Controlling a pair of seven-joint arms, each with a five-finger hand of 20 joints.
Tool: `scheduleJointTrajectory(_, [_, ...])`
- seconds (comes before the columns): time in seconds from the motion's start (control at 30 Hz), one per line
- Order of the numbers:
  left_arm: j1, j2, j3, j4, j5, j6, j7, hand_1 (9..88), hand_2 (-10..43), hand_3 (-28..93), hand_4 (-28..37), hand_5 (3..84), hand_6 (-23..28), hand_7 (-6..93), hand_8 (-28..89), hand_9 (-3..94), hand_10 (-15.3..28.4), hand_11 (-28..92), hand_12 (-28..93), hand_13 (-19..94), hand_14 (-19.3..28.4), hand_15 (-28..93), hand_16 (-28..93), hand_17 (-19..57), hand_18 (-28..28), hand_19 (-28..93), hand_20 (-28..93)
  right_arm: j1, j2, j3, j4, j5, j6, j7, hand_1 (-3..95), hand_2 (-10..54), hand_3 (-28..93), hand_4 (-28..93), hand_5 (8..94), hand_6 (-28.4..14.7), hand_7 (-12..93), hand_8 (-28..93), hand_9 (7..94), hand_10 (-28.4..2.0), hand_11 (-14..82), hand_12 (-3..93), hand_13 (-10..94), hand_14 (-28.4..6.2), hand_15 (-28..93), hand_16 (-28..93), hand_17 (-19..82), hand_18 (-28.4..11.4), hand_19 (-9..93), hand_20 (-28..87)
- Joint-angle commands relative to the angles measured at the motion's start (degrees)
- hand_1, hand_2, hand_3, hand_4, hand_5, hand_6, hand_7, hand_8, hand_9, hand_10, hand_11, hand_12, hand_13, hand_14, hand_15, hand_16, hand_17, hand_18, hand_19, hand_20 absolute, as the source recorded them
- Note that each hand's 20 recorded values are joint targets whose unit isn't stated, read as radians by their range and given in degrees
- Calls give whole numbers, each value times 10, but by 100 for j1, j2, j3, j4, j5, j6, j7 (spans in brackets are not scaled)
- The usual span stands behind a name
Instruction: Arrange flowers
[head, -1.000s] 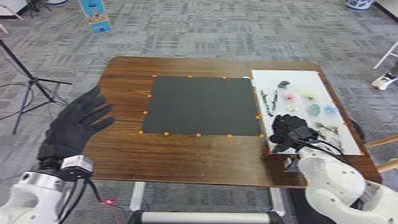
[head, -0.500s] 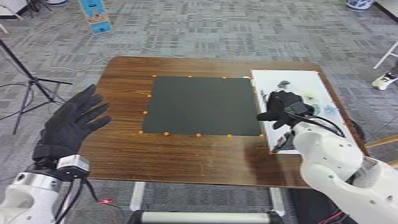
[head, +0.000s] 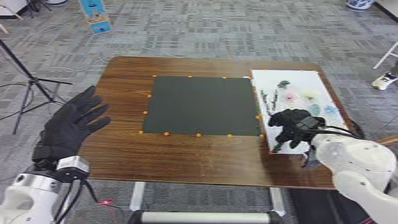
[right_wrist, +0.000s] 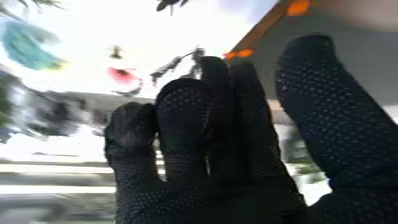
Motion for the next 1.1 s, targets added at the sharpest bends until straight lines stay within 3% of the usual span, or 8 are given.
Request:
scheduleJointTrajectory(0.03, [77, 25, -43, -48, -24, 45, 31, 252, -95, 676, -283, 262, 19, 165, -91, 234, 103, 168, 164, 212, 127, 221, 30, -84, 217, 446, 122, -737, 852, 112, 505, -542, 1964, -713, 477, -95, 763, -283, 485, 25, 253, -144, 534, -43, 175, 169, 598, -72, 809, 297, 311, -186, 873, 529])
scheduleJointTrajectory(0.1, [75, 38, -45, -44, -29, 38, 21, 253, -95, 676, -283, 262, 20, 165, -91, 234, 102, 167, 164, 212, 127, 221, 30, -84, 217, 446, 122, -690, 930, 26, 605, -575, 2143, -873, 522, -95, 705, -283, 489, 28, 273, -150, 538, -46, 184, 174, 598, -71, 808, 296, 312, -183, 869, 531])
scheduleJointTrajectory(0.27, [8, 84, 2, -23, -29, 38, 39, 254, -95, 675, -283, 262, 19, 165, -91, 234, 102, 167, 165, 212, 127, 221, 30, -84, 217, 446, 122, -830, 1156, -277, 995, -716, 3296, -1291, 566, -95, 647, -283, 494, 35, 347, -163, 537, -57, 256, 220, 587, -63, 798, 305, 304, -172, 845, 539])
scheduleJointTrajectory(0.57, [49, 58, -18, -41, -30, 67, 38, 251, -95, 678, -283, 262, 19, 166, -92, 233, 102, 168, 165, 213, 126, 222, 29, -84, 217, 446, 122, -16, 999, -1367, 1388, -680, 4207, -1629, 557, -95, 658, -283, 495, 33, 381, -180, 529, -63, 300, 223, 586, -62, 801, 302, 306, -173, 842, 547])
scheduleJointTrajectory(0.87, [74, 25, 3, -52, -24, 74, 42, 251, -95, 680, -283, 262, 19, 165, -91, 233, 102, 168, 165, 213, 126, 221, 29, -85, 217, 446, 122, 449, 902, -1911, 1569, -644, 4298, -2018, 536, -95, 688, -283, 477, 33, 389, -190, 514, -60, 308, 216, 574, -61, 803, 300, 298, -171, 833, 547])
scheduleJointTrajectory(1.1, [76, 31, 7, -53, -25, 70, 41, 251, -95, 680, -283, 262, 19, 166, -91, 233, 102, 168, 165, 213, 126, 221, 30, -85, 217, 447, 122, 241, 912, -1624, 1540, -652, 3784, -2349, 486, -95, 770, -283, 482, 40, 432, -200, 500, -62, 346, 231, 554, -53, 787, 346, 289, -165, 821, 547])
